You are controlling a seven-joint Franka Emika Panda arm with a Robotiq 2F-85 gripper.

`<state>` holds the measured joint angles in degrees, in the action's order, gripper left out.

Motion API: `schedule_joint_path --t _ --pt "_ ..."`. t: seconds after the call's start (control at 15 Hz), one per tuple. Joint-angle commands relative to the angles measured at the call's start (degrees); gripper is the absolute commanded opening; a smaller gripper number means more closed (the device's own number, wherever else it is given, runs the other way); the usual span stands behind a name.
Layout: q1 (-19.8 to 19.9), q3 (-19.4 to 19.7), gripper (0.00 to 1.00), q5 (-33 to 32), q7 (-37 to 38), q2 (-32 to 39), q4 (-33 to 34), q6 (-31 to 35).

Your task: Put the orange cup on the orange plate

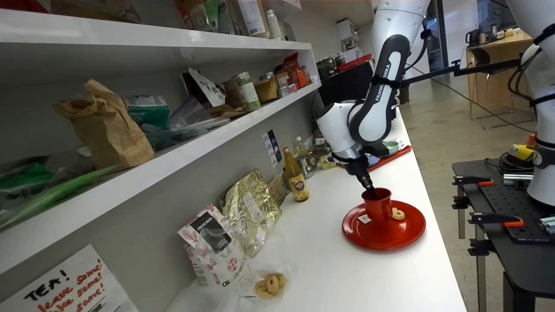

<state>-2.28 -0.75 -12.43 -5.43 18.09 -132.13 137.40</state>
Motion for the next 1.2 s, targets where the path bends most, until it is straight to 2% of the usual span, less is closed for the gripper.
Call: schedule_joint_path --t 0.0,1.13 --pt "-1.0 2.2 0.03 -4.3 4.8 0.8 -2.1 4.7" --pt "-3.9 -0.4 0.03 -3.4 4.6 2.6 -1.0 5.1"
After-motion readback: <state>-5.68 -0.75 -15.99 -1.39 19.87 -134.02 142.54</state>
